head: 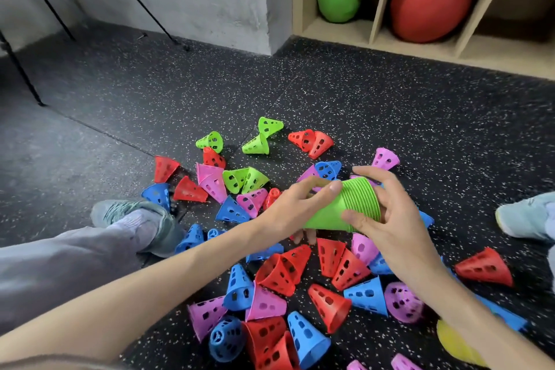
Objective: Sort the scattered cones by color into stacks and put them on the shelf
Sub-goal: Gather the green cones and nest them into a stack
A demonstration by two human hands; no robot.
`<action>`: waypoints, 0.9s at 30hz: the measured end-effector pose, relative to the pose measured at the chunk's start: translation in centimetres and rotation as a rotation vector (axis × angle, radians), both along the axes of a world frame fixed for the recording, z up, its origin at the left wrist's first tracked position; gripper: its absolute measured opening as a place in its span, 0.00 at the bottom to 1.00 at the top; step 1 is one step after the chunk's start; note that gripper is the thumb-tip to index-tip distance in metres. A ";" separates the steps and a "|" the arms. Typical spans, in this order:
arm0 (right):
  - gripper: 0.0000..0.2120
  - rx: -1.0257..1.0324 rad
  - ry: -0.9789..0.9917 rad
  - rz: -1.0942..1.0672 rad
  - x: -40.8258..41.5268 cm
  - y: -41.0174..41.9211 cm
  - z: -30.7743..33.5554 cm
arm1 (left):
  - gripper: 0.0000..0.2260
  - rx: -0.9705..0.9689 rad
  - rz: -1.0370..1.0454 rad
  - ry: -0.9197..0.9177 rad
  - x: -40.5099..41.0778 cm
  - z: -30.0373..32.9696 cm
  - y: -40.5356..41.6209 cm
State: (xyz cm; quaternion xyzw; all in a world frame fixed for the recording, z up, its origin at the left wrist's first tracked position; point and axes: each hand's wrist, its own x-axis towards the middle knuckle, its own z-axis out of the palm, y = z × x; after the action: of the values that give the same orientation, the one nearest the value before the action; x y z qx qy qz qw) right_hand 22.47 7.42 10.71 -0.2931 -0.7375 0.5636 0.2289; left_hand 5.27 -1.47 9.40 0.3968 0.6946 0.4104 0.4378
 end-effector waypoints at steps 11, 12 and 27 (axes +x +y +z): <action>0.34 0.248 -0.201 -0.021 -4.6 1.5 1.8 | 0.34 0.173 -0.002 0.069 -4.1 -1.2 1.3; 0.34 0.281 -0.223 0.001 -5.6 2.0 2.2 | 0.33 0.199 0.014 0.071 -4.8 -1.5 1.4; 0.39 0.372 -0.345 0.106 -14.4 9.6 -1.3 | 0.22 -0.072 0.250 0.654 -17.7 -10.6 2.6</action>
State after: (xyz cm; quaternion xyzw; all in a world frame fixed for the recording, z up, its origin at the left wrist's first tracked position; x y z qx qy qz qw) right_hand 8.09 17.05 9.39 -0.2988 -0.8711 0.3709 0.1199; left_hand -12.47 1.15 -1.16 0.4032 0.8554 0.2872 0.1523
